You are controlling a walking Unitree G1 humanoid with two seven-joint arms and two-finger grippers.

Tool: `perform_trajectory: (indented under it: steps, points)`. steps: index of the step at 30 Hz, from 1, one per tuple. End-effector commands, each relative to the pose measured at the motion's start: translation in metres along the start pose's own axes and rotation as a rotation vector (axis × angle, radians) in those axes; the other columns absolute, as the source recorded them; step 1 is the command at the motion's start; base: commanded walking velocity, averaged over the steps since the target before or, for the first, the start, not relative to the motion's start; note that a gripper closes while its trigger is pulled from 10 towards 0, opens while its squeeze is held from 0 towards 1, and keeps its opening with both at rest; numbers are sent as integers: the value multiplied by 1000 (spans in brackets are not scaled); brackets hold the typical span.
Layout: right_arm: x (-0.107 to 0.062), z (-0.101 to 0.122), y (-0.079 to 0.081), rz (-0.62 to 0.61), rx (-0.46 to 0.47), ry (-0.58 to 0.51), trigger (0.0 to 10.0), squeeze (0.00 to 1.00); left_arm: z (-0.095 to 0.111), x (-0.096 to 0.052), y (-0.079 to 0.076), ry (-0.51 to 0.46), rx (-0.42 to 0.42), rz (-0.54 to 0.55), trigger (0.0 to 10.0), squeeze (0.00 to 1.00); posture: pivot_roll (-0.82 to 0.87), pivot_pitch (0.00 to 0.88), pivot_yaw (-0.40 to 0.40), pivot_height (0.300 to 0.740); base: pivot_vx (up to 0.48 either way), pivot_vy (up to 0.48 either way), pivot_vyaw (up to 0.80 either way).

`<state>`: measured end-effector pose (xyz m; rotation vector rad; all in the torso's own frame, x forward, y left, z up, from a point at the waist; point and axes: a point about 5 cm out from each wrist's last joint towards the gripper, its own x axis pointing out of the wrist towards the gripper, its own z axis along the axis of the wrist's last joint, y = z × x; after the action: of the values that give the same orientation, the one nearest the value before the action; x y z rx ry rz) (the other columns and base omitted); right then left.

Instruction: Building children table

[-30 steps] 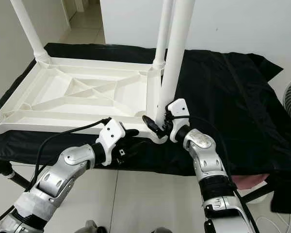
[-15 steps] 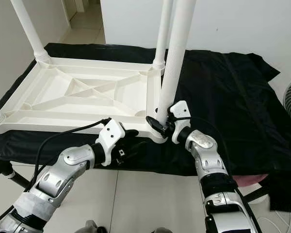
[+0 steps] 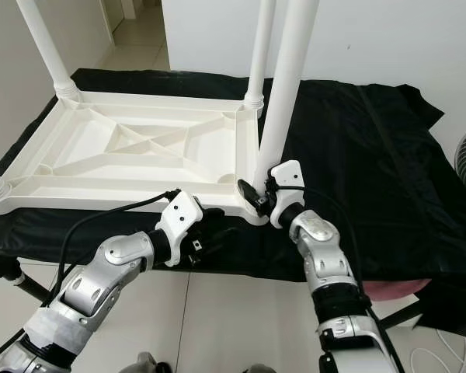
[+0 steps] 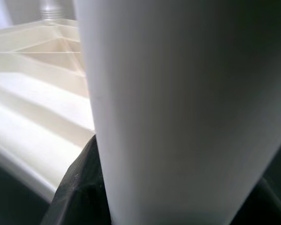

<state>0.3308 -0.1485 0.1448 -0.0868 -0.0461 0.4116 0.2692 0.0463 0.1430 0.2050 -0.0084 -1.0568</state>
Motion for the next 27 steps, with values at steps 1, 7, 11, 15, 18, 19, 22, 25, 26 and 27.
perform_trajectory:
  steps: [1,7,11,15,18,19,22,25,26,27]
  points:
    - [-2,3,0,-144,15,11,10000,0,0,1,-6,1,-12,-76,10000,0,-98,39,13,740,0,0,0]
    - [-7,4,10,-306,-3,23,10000,0,0,2,-7,0,-11,-82,10000,0,-103,35,11,740,0,0,0]
    - [-15,4,20,-462,25,28,10000,0,1,3,-7,-2,-8,-85,10000,0,-103,30,8,740,0,0,0]
    - [-15,3,36,-438,62,42,10000,0,1,3,-7,-3,-6,-83,10000,0,-97,26,5,740,0,0,0]
    - [-16,4,32,-475,64,53,10000,0,1,3,-7,-1,-5,-84,10000,0,-97,26,5,740,0,0,0]
    - [-17,5,31,-488,63,55,10000,0,1,3,-7,-1,-5,-84,10000,0,-97,26,5,740,0,0,0]
    - [-17,6,30,-491,62,47,10000,0,0,3,-7,0,-4,-85,10000,0,-96,24,4,740,0,0,0]
    - [-16,9,31,-477,66,30,10000,1000,1,3,-6,-1,-4,-84,10000,0,-96,21,3,740,0,0,0]
    - [-16,9,31,-477,66,30,10000,1000,1,3,-6,-1,-4,-84,10000,0,-96,21,3,740,0,0,0]
    - [-15,10,31,-457,72,15,10000,1000,1,3,-6,-2,-4,-82,10000,0,-96,20,4,740,0,0,0]
